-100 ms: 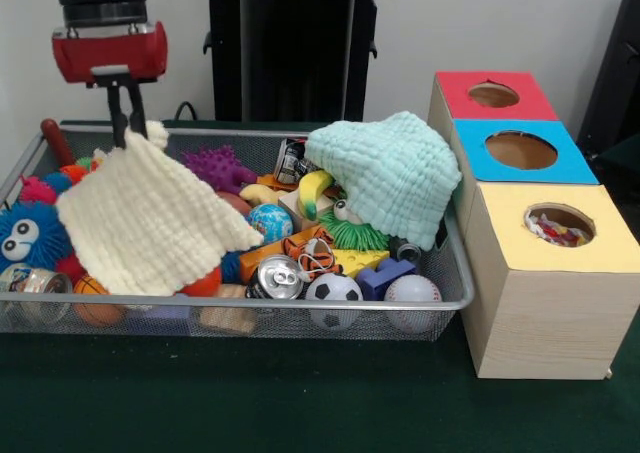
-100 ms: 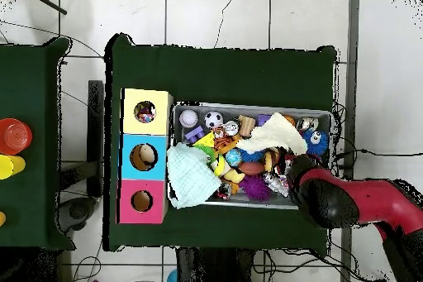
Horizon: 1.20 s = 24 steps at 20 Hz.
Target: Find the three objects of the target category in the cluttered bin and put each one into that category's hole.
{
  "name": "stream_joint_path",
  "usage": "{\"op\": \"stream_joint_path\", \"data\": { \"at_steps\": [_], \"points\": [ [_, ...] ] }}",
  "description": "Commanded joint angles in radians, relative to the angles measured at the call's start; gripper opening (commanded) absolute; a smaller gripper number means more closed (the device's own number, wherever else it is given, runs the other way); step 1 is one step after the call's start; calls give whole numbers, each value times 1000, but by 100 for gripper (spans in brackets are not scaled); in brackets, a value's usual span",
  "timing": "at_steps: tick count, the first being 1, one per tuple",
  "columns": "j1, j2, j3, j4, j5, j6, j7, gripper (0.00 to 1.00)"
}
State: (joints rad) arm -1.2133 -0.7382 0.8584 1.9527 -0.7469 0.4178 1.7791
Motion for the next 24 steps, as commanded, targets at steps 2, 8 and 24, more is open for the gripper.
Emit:
{"op": "stream_joint_path", "data": {
  "at_steps": [2, 8, 24],
  "points": [
    [-52, 106, 218, 97, 97, 114, -253, 0],
    [-101, 191, 296, 126, 129, 120, -252, 0],
    [-34, 70, 289, 153, 188, 173, -98, 100]
  ]
}}
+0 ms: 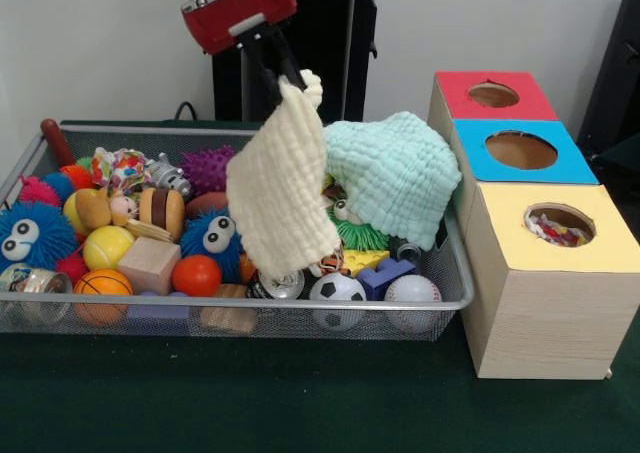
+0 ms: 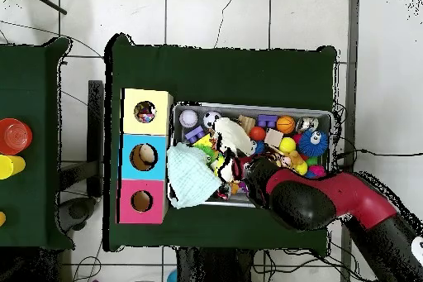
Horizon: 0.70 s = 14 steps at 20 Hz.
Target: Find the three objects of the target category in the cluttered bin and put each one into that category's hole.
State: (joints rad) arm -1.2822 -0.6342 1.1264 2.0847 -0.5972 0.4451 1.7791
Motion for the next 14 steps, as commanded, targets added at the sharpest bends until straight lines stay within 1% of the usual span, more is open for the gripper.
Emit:
{"op": "stream_joint_path", "data": {
  "at_steps": [1, 6, 10, 12, 14],
  "points": [
    [37, -36, 19, 21, 38, 151, -101, 100],
    [43, -51, 13, 28, 37, 165, -111, 100],
    [43, -63, 6, 35, 25, 153, -112, 100],
    [33, -80, 7, 41, 30, 154, -106, 100],
    [26, -108, -10, 51, 30, 163, -95, 100]
  ]
}}
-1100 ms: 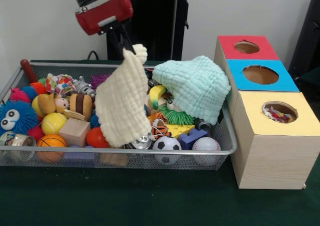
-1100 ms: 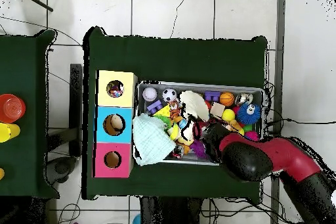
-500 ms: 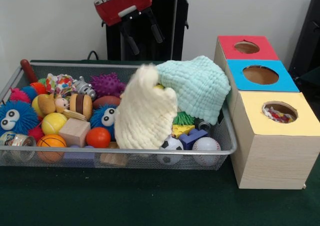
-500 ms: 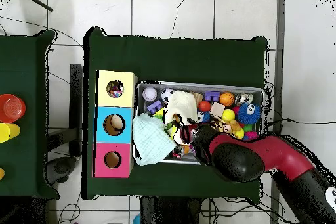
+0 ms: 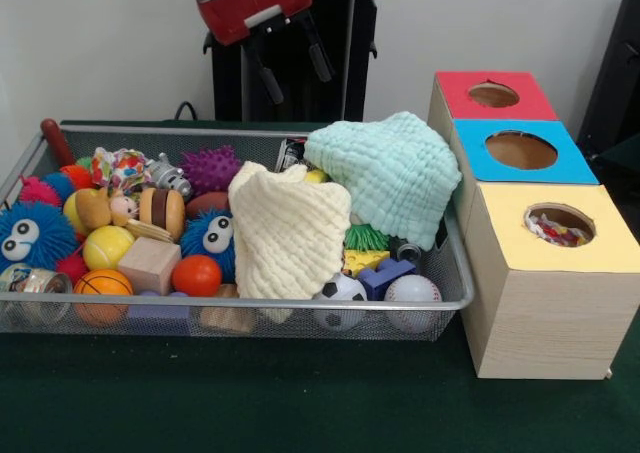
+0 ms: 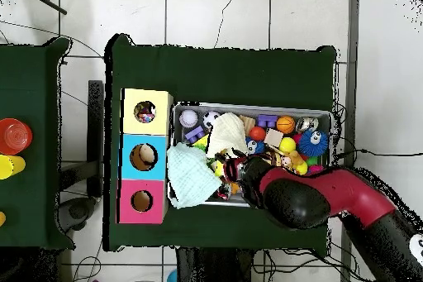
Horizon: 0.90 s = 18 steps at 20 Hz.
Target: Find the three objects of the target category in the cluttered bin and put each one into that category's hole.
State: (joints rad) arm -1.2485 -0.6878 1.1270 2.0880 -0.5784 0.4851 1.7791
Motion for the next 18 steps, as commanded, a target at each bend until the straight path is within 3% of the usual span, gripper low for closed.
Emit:
{"op": "stream_joint_path", "data": {
  "at_steps": [1, 4, 10, 18],
  "points": [
    [-7, -72, -24, 49, 10, 134, -91, 100],
    [-1, -120, -82, 55, -9, 166, -76, 100],
    [46, -147, -227, 12, -105, 221, -65, 100],
    [60, -133, -304, -38, -182, 264, -103, 100]
  ]
}}
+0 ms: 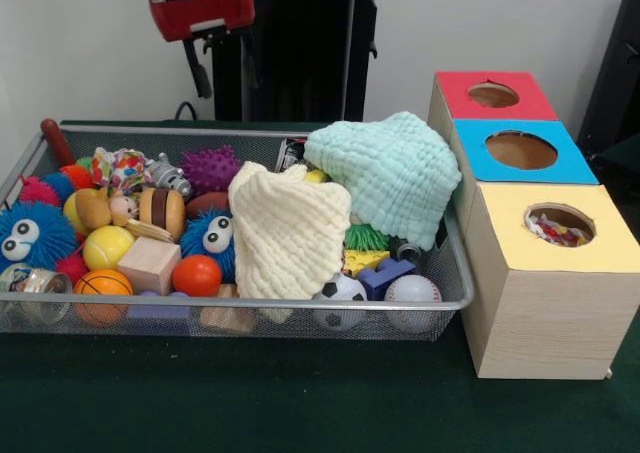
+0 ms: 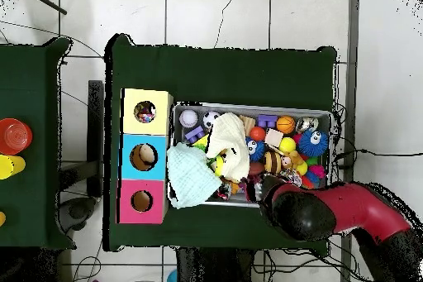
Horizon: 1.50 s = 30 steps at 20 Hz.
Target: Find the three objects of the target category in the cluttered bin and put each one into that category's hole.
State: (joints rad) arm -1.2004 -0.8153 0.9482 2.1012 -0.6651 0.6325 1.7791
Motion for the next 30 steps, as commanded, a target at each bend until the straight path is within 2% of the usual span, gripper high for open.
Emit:
{"op": "stream_joint_path", "data": {
  "at_steps": [1, 8, 15, 30],
  "points": [
    [10, -5, -128, -55, -103, 115, -107, 100],
    [17, 35, -152, -83, -160, 73, -115, 100],
    [46, 61, -187, -146, -184, 101, -122, 100],
    [31, 94, -280, -222, -278, 164, -218, 100]
  ]
}}
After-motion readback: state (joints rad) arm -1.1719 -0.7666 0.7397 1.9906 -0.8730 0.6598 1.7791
